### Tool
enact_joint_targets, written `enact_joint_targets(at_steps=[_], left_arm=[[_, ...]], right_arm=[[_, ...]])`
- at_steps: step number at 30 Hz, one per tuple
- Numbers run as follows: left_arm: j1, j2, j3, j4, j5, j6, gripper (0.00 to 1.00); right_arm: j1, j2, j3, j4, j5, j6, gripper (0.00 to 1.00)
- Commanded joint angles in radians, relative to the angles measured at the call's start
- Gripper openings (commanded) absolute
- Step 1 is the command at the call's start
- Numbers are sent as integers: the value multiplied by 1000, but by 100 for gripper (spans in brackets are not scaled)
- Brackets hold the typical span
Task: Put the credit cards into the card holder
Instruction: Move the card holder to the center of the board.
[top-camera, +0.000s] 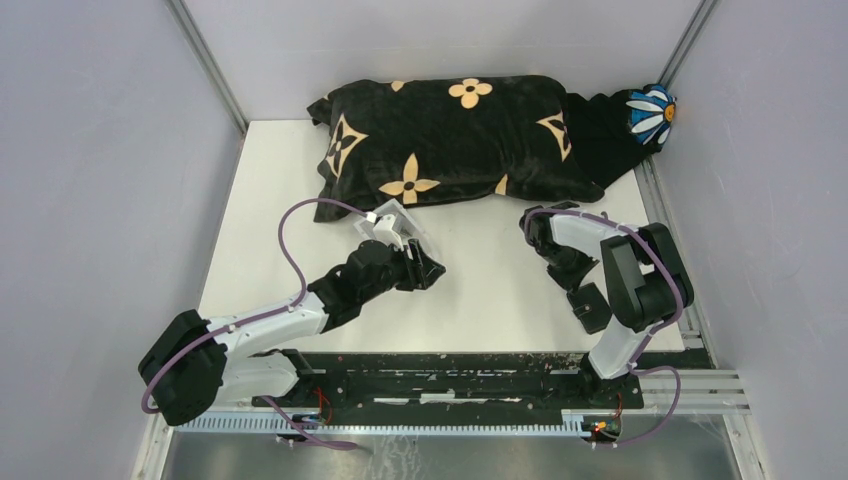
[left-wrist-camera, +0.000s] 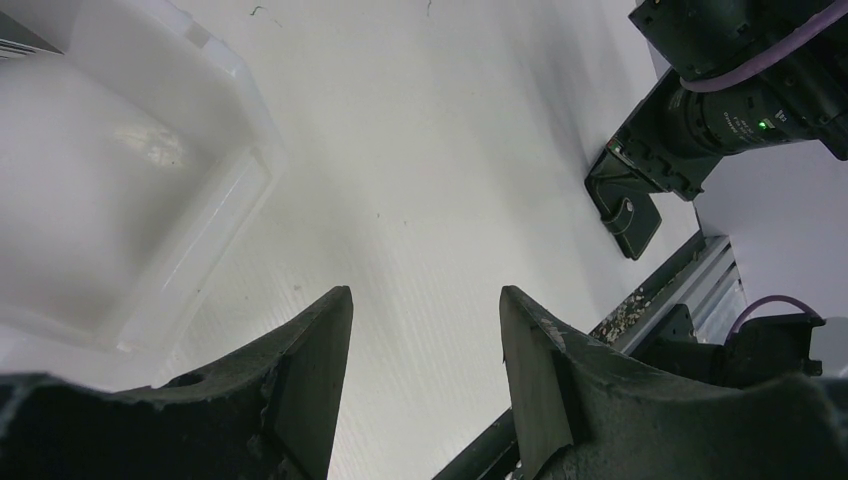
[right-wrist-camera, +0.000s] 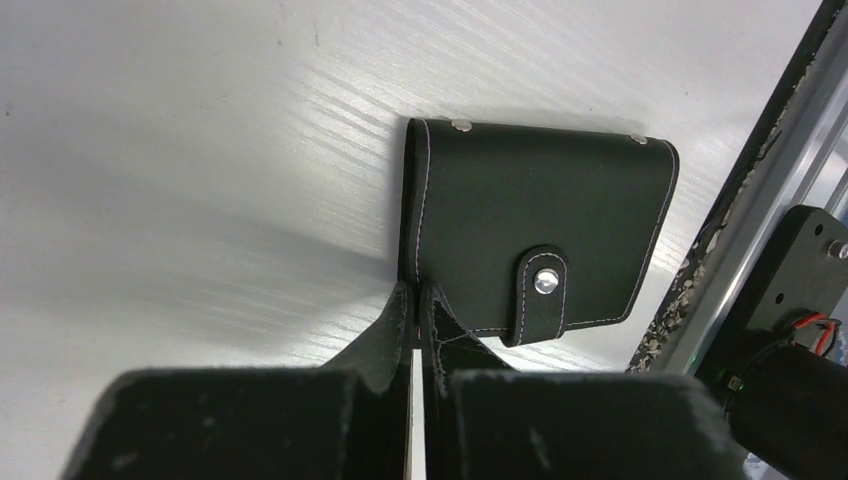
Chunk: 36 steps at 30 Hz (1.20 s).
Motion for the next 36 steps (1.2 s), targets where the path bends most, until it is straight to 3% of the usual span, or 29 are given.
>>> enact_joint_targets(at_steps=[1,10,17,21,28,36], left_arm=[[-3,-15,22,34,-20,34,64],[-3,-12,50,8,-53,42,64],[-2,-27,58,-34,-117,51,66],[-1,-64,51,-72,-170,52,67],[-2,-151,45,-199,-330,7,66],[-2,-248,44,-295,-496,-24,65]], right_arm=[[29,15,10,14,-20,-57,0],[226,2,209,-43,89,-159,0],[394,34,341,-19,86,-372,0],[476,21,275,94,68,-533,0],[628,-92,38,470,-92,-878,1],[793,-49,-6,651,-203,-1116,1]])
